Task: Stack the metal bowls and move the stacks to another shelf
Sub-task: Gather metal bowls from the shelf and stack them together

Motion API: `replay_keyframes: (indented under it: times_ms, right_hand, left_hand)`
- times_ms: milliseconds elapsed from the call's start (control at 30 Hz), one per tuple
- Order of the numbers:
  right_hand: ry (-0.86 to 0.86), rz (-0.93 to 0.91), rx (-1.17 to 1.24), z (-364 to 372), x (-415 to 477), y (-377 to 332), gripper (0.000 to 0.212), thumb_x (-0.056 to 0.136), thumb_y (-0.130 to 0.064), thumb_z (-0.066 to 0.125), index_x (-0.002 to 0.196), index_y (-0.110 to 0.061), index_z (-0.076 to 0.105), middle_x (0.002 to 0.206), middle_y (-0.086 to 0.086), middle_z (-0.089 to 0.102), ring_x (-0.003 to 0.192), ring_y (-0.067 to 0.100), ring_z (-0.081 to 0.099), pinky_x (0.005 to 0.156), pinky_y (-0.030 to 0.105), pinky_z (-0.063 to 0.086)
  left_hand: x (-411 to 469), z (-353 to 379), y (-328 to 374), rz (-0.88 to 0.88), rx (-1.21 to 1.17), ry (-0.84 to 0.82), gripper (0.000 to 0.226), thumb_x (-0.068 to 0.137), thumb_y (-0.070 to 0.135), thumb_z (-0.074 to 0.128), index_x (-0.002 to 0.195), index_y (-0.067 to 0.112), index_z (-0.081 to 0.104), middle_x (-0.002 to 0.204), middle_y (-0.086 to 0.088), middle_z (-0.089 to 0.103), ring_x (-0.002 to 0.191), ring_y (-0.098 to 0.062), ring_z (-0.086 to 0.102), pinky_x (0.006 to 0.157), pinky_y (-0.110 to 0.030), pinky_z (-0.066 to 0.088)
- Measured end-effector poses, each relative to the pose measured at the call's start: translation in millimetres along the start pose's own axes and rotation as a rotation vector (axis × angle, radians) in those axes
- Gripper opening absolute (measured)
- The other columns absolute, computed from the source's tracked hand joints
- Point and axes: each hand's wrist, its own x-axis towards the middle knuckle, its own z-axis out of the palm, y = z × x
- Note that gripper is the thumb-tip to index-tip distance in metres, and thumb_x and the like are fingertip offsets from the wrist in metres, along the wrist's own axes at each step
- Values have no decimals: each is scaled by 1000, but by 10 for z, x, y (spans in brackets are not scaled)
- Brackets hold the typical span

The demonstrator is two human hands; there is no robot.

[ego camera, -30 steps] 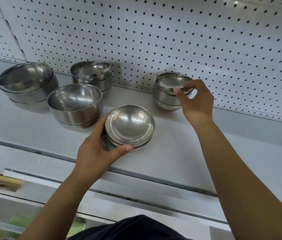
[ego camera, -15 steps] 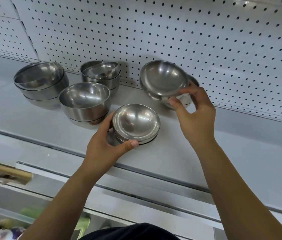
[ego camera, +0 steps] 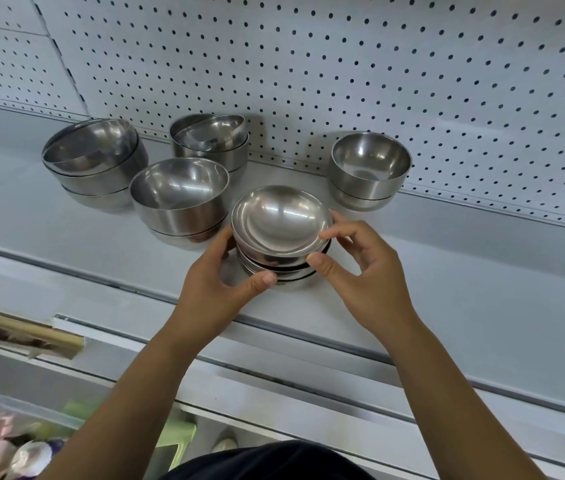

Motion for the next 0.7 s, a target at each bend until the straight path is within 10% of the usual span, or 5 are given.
replay_keyframes:
  times_ms: [200,400,533,700]
  right_hand:
    - [-33,49,50,28,-54,45,53,85,-42,81,132,-40,57,152,-14,52,140,3,49,119,41,42]
    - [-172,165,119,135,-7,147,123,64,-43,97,150,-64,11,163,-20,29,145,-3,39,118,32,41]
    - [-191,189,25,244,48,123,144,52,-37,100,146,-66,-5,145,-38,31,132,-23,36,103,6,35]
    - [-124,126,-27,319,65,149,141,47,-44,101,151,-59,7,150,-26,38,136,-11,42,108,17,38]
  left_hand:
    - [-97,13,16,15,-72,125,60,90,52,66,144,29,54,138,18,63,134,-5,54,114,-39,43]
    - [-195,29,104,37,-67,672,24,100,36,61,115,18,66,115,3,70,109,-14,65,96,-40,55]
    - [-80,-165,66,16,71,870,49,90,43,75,130,29,51,136,1,46,127,-14,50,106,-39,48]
    - [82,-364,5,-12,160,695,71,84,44,79,144,29,44,155,-3,39,147,-16,34,119,-38,35]
